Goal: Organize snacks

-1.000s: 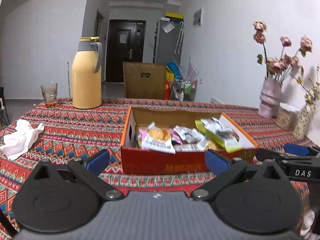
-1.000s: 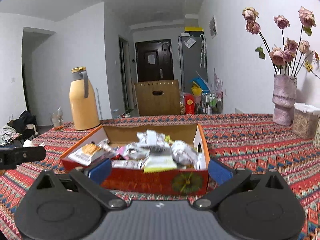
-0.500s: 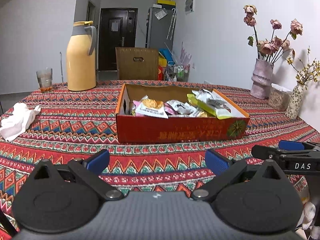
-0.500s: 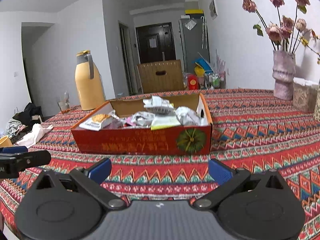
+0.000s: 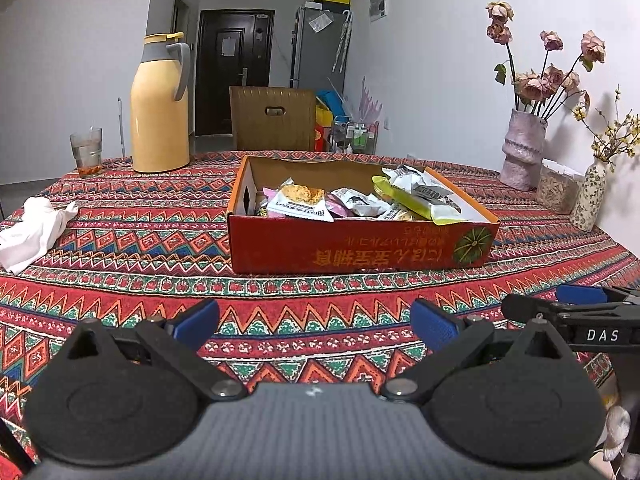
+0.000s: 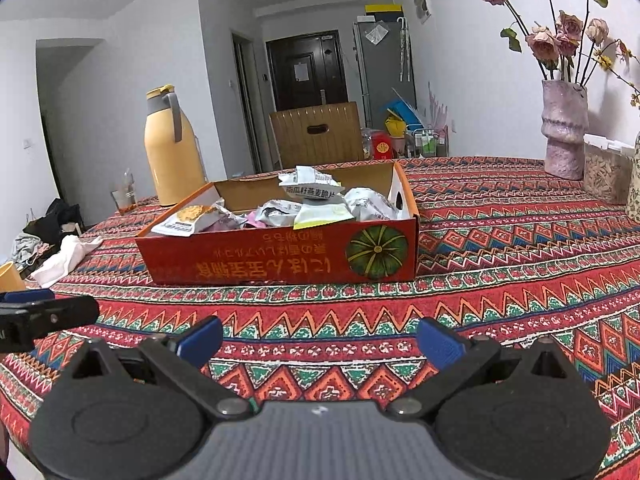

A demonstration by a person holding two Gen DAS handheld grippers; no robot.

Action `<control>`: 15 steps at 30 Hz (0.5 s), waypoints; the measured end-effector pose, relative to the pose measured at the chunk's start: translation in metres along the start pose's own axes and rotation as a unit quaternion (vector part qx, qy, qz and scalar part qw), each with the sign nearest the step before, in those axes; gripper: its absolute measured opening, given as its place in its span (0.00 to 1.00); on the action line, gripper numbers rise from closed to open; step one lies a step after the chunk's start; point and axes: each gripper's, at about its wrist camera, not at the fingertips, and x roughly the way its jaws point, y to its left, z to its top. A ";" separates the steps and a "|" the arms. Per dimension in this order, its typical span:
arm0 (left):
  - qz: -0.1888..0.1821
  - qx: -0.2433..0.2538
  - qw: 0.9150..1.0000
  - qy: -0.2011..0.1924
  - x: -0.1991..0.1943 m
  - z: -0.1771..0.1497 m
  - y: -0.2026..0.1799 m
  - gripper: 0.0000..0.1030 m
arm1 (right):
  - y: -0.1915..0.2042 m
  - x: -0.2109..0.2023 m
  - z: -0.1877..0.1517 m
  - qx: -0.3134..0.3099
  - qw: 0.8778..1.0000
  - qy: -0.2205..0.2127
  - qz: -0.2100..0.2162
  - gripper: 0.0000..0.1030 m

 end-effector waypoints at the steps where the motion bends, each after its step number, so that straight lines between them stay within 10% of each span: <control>1: 0.000 0.000 1.000 0.001 0.000 0.000 0.000 1.00 | 0.000 0.000 0.000 0.000 1.000 0.000 0.000 1.00; 15: 0.001 -0.001 1.000 0.002 0.002 -0.001 0.000 1.00 | -0.002 0.004 -0.002 0.000 1.000 0.004 -0.001 1.00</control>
